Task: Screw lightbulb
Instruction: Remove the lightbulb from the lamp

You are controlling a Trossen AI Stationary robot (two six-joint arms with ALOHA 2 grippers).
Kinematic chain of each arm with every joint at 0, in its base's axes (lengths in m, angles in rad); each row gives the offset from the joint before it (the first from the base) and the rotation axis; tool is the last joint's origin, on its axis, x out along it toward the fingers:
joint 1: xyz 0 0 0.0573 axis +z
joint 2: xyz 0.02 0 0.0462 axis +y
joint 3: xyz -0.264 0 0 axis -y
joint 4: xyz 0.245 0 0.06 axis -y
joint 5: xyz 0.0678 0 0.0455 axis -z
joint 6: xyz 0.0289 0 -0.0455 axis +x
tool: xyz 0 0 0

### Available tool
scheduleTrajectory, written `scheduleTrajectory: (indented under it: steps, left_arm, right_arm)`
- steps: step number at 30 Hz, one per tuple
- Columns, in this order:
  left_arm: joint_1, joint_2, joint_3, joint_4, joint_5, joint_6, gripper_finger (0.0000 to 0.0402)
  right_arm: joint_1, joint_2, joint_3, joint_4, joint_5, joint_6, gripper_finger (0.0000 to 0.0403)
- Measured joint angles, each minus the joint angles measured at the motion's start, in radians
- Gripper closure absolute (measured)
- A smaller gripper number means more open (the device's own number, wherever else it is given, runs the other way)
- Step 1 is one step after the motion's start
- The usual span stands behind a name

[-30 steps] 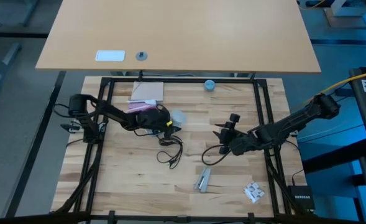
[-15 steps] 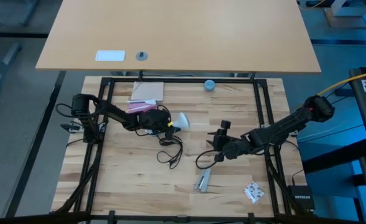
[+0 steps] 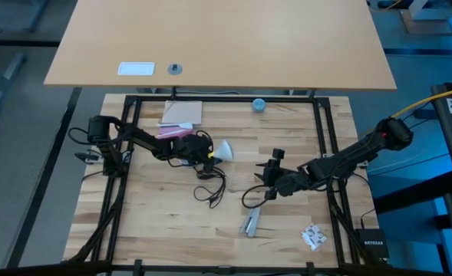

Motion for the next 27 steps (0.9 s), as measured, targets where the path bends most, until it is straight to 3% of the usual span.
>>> scheduleTrajectory:
  steps: [14, 23, 27]
  left_arm:
    - [-0.003, 0.004, -0.003, 0.0, -0.02, 0.236, 0.0249]
    - [0.024, 0.003, -0.002, -0.032, -0.037, 0.141, 0.0249]
    - [0.027, 0.003, -0.002, -0.027, -0.039, 0.171, 0.0249]
  right_arm:
    - [0.0, 0.0, 0.0, 0.0, 0.0, 0.0, 0.0249]
    - [0.0, 0.0, 0.0, 0.001, 0.0, -0.001, 0.0249]
    - [0.0, 0.0, 0.0, 0.001, 0.0, -0.001, 0.0249]
